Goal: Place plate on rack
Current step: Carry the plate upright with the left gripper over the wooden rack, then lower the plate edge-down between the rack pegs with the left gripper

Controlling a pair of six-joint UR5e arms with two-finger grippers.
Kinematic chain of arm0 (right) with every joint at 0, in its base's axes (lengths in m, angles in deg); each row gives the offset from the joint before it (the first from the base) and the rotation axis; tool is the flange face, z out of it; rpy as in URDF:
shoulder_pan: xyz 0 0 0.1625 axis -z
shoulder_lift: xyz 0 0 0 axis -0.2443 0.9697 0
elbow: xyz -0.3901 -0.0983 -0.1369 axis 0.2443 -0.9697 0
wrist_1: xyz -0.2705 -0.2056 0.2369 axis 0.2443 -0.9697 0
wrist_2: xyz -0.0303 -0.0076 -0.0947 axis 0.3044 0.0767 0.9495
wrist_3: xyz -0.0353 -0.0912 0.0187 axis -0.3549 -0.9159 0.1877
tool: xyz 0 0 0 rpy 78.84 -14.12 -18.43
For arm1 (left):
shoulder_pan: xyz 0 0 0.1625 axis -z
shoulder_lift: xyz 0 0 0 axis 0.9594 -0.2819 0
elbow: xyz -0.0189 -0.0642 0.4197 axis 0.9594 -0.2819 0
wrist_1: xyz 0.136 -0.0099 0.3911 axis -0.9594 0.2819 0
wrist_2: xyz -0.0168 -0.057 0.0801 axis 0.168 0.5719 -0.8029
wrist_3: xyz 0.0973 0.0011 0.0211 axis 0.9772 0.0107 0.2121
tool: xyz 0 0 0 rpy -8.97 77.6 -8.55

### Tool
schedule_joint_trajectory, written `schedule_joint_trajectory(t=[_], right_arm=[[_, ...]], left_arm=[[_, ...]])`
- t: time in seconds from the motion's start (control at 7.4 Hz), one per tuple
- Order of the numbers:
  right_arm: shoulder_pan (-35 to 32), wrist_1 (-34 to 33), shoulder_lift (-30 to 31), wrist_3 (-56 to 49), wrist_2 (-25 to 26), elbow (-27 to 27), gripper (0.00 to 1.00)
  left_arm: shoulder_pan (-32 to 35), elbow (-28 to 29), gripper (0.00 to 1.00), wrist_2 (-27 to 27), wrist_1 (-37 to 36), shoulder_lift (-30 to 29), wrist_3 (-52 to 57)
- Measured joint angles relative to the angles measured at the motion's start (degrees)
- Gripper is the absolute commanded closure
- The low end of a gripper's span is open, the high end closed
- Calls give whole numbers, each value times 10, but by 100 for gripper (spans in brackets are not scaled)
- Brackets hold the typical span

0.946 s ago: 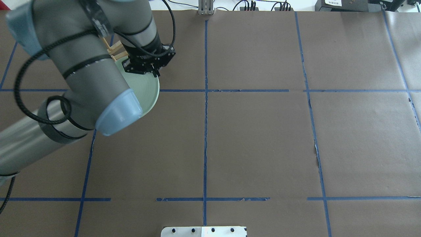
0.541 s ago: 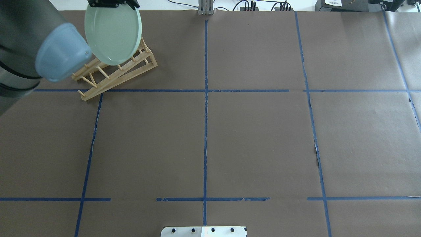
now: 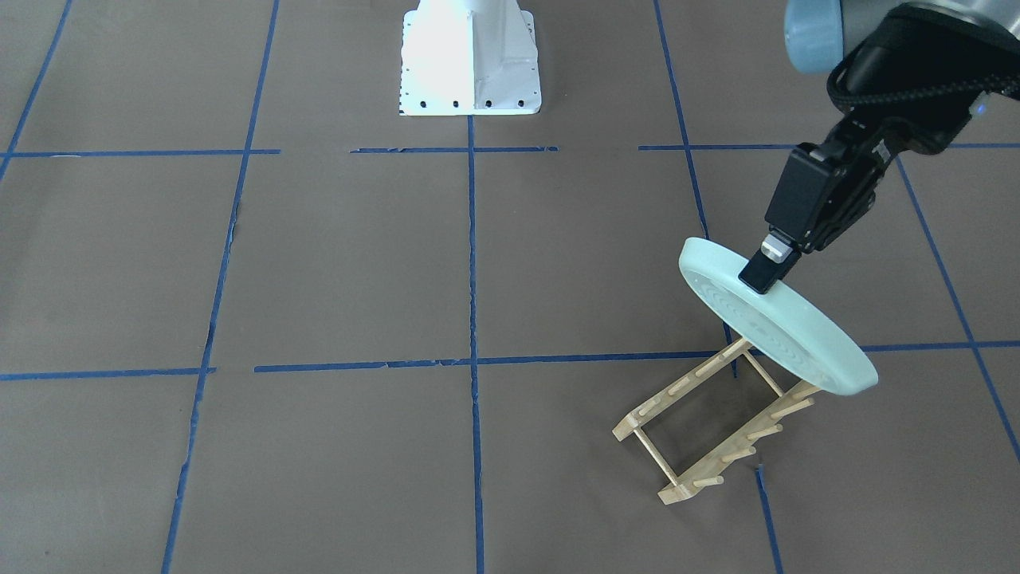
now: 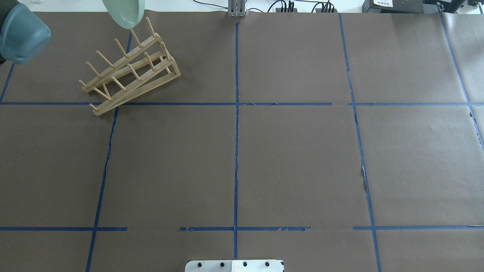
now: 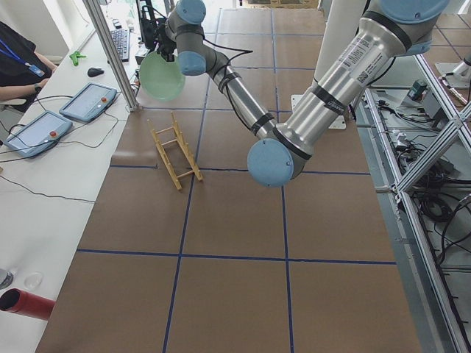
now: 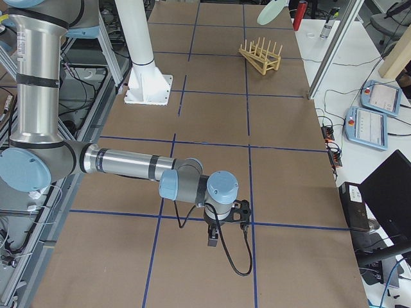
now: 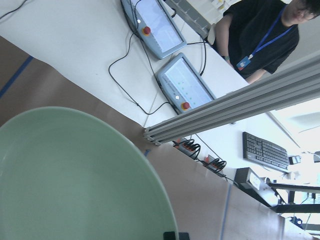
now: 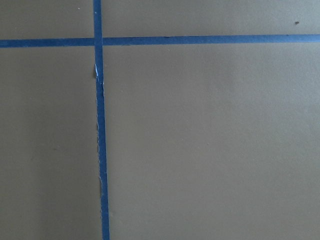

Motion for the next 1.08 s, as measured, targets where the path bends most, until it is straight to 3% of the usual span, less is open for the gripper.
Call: schedule_joint_trajectory(t=[0.14,0.41,0.68,1.08], right_arm=[[0,0,0,0,0,0,0],[0,0,0,0,0,1,0],[0,0,0,0,0,0,0],[0,0,0,0,0,1,0]], left_arm=[[-7,44,100,-38,109,7,-15],[-40,99,100,-111,236,17,-19],[-71,126,100,-161,304,30,-18],[-81,147,100,-180,373,65,-5]])
